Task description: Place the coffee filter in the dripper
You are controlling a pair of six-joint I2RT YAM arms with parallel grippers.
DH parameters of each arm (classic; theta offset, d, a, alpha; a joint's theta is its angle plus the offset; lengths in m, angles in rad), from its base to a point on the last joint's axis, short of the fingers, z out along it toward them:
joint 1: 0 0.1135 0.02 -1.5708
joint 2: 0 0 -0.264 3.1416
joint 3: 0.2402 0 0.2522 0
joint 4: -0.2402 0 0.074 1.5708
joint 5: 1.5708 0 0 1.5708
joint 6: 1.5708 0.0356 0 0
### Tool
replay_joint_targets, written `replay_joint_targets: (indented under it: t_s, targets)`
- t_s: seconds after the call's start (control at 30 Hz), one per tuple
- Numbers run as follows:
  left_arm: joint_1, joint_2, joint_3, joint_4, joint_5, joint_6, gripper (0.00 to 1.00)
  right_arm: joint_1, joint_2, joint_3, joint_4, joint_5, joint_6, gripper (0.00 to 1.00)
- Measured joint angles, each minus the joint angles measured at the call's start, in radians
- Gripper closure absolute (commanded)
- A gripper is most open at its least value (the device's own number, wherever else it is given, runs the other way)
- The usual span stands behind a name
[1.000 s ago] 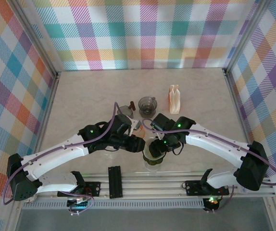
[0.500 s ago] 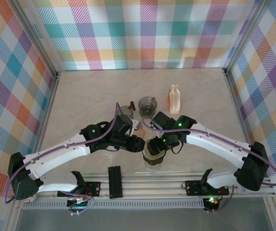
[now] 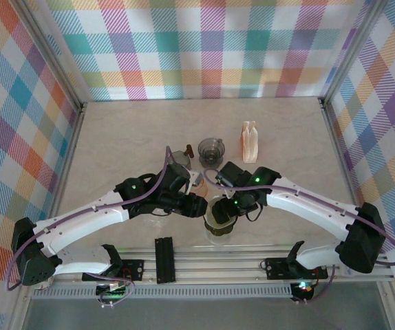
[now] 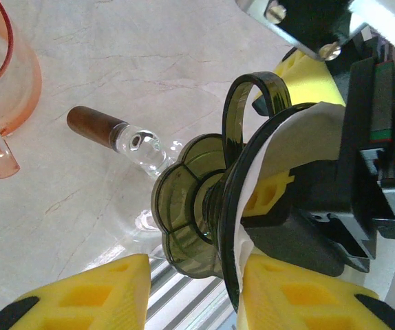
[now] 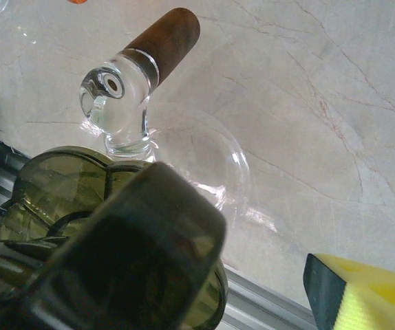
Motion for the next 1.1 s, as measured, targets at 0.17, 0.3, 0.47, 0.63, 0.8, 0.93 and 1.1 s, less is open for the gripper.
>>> replay_joint_targets:
  t_s: [0.17, 0.3, 0.47, 0.63, 0.8, 0.93, 1.1]
  targets:
    - [0.000, 0.000, 0.000, 0.000, 0.000, 0.000, 0.59, 0.000, -0.084, 0.025, -0.001, 0.015, 0.000, 0.17]
    - [0.000, 0.000, 0.000, 0.000, -0.005, 0.000, 0.52, 0.000, -0.168, 0.069, 0.001, 0.034, 0.000, 0.17]
    - [0.000, -0.002, 0.000, 0.000, -0.015, -0.003, 0.42, 0.000, -0.256, 0.075, 0.010, 0.081, 0.004, 0.17]
    - [0.000, -0.020, 0.000, 0.001, -0.025, -0.006, 0.37, 0.000, -0.306, 0.075, 0.014, 0.128, 0.023, 0.17]
    - [0.000, -0.075, 0.000, 0.007, -0.038, -0.013, 0.31, 0.000, -0.359, 0.072, 0.022, 0.180, 0.045, 0.17]
    - [0.001, -0.126, 0.000, 0.008, -0.066, -0.020, 0.30, 0.000, -0.394, 0.060, 0.023, 0.238, 0.063, 0.17]
    - [0.093, -0.153, -0.013, 0.005, -0.077, -0.039, 0.31, 0.000, -0.446, 0.025, 0.014, 0.368, 0.126, 0.17]
